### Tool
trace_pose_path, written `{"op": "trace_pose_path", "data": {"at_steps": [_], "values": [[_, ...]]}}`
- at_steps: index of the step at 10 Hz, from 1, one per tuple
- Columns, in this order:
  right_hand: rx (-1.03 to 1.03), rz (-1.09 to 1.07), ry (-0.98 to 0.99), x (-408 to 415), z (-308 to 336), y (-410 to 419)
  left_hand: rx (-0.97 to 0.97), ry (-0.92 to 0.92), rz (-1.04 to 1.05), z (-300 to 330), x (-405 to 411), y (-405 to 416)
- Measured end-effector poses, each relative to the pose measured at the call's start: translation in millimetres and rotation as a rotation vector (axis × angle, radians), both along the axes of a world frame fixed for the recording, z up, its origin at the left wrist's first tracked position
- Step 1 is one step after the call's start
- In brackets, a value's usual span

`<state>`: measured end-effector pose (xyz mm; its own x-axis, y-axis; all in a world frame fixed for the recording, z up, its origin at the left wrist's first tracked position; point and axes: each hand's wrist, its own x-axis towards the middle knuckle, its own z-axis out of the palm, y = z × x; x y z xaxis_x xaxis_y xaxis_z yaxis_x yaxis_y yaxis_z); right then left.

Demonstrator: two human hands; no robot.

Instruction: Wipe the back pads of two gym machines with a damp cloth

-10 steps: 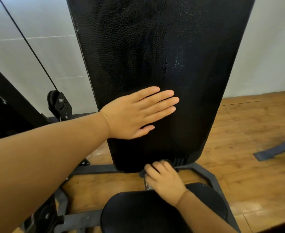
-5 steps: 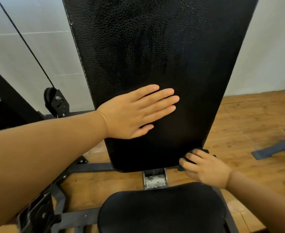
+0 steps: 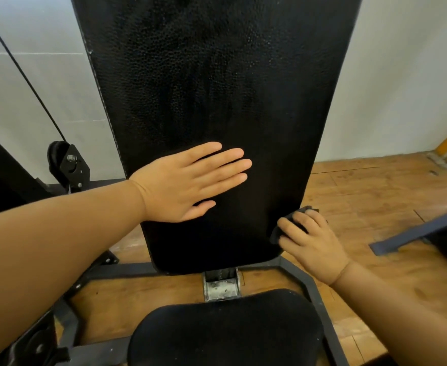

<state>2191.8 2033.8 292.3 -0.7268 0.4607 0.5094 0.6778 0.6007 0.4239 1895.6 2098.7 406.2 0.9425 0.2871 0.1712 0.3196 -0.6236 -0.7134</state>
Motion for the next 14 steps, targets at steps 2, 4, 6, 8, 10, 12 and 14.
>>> {"op": "trace_pose_path", "data": {"at_steps": [2, 4, 6, 8, 10, 12, 14], "values": [[-0.278, -0.294, 0.267, -36.9, -37.2, -36.9, -0.172, -0.019, 0.072, -0.2, 2.7, -9.8], [-0.199, -0.106, 0.690, -66.1, 78.8, -34.8, -0.373, 0.089, 0.279, 38.6, 15.4, -44.0], [0.205, -0.042, 1.031, -78.4, 319.0, 19.7, -0.122, -0.498, 0.422, 137.0, 14.8, -38.6], [0.264, -0.173, 0.798, -107.5, 393.6, 92.5, -0.255, -0.484, 0.817, 183.9, 20.7, -29.4], [0.238, -0.235, 0.686, -104.6, 339.9, 83.0, -0.316, -0.423, 0.888, 189.8, 19.9, -33.2], [-0.709, -0.576, 0.443, -77.3, 248.6, 3.5, -0.423, -0.258, 1.002, 222.3, 26.3, -43.9], [-0.867, -0.523, 0.385, -53.7, 53.9, -115.7, -0.660, -0.267, 0.951, 194.1, 29.0, -96.7]]}}
